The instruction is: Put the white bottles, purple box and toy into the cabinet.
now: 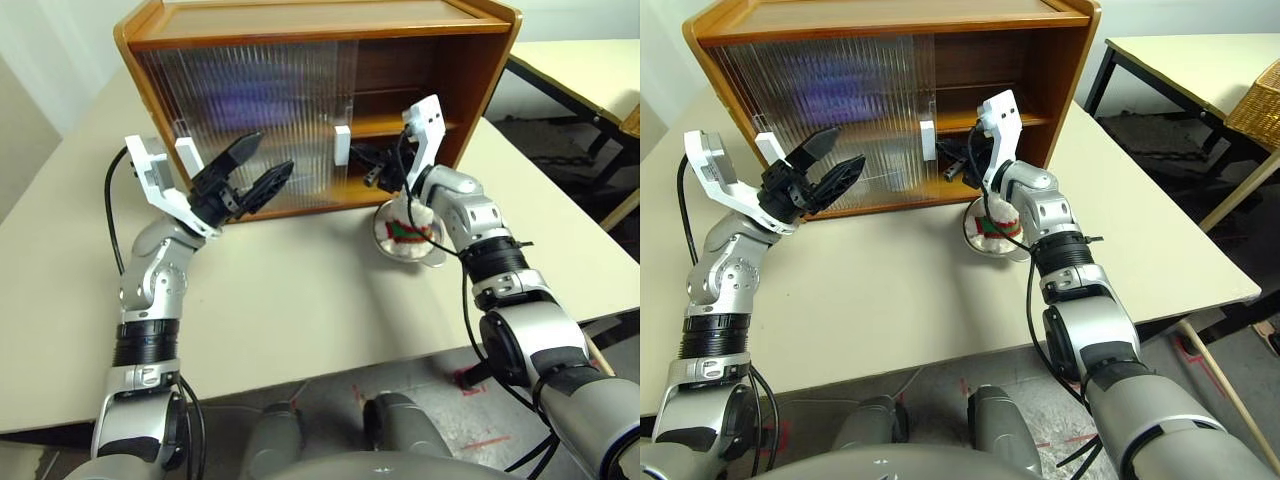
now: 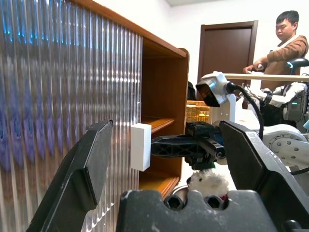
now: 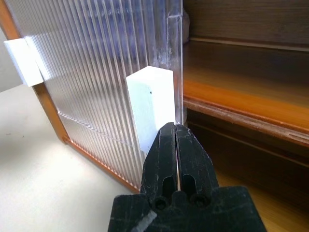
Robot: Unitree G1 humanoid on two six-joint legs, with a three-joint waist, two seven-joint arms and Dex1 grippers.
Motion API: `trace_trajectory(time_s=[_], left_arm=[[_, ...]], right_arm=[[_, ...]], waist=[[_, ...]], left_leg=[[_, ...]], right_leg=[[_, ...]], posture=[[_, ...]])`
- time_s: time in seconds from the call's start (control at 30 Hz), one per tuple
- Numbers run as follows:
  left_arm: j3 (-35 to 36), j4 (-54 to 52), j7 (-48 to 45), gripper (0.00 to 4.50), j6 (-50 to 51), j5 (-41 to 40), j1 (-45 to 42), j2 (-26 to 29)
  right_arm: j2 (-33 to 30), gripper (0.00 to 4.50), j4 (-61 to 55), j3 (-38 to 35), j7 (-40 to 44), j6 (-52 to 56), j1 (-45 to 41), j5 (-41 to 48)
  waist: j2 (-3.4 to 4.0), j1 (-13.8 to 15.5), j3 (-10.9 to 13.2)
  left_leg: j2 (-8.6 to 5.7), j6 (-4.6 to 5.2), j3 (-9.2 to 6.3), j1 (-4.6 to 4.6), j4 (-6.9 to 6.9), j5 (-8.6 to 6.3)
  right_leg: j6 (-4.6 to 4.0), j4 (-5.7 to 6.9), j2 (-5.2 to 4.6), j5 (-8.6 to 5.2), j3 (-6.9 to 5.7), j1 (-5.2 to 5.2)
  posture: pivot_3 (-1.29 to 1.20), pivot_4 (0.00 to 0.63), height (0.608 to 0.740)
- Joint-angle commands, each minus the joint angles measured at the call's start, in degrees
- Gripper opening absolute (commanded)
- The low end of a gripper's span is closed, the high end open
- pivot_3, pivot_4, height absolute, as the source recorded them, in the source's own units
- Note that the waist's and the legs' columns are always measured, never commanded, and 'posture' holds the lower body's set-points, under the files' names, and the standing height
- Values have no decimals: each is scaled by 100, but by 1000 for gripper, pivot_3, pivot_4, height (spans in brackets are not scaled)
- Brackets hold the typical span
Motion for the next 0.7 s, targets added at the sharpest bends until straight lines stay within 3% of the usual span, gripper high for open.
trace_trajectory(time_s=[0.03,0.17,0.2,0.33,0.6,0.7], left_arm=[[-62,-80,9,4500,-56,74,34,-60],[-93,-15,-31,4500,-68,85,-11,-97],[-106,19,-49,4500,-68,85,-38,-107],[-160,176,-143,4500,-66,99,-158,-141],[-208,447,-335,4500,-49,126,-366,-152],[-216,560,-412,4500,-52,140,-429,-155]], right_arm=[[-86,40,-83,33,25,-14,19,-62],[-380,40,-488,-73,-52,55,224,-25],[-492,248,-653,-107,-91,37,292,-36],[-845,1380,-1745,-354,-206,300,616,219],[-1299,4369,-4228,-667,-480,1671,1814,849],[-1407,4477,-5220,-836,-676,2239,2618,1177]], waist=[[0,-1,0],[1,7,0],[1,9,0],[1,-5,1],[3,-66,0],[3,-132,0]], left_leg=[[1,0,0,1,0,0],[0,0,1,-2,0,0],[0,0,2,-4,0,0],[-2,-1,7,-9,-1,-1],[-7,-3,8,-6,-3,-2],[-8,-2,9,-5,-2,-2]], right_leg=[[0,0,2,0,0,0],[-2,0,3,-2,-3,-2],[-2,-1,3,-2,-4,-1],[1,-6,-4,-4,-3,-3],[-2,-5,5,-12,-5,-4],[-1,-4,3,-12,-2,-4]], posture=[[81,0,740],[50,0,740],[50,0,740],[13,0,740],[-41,0,740],[-57,0,740]])
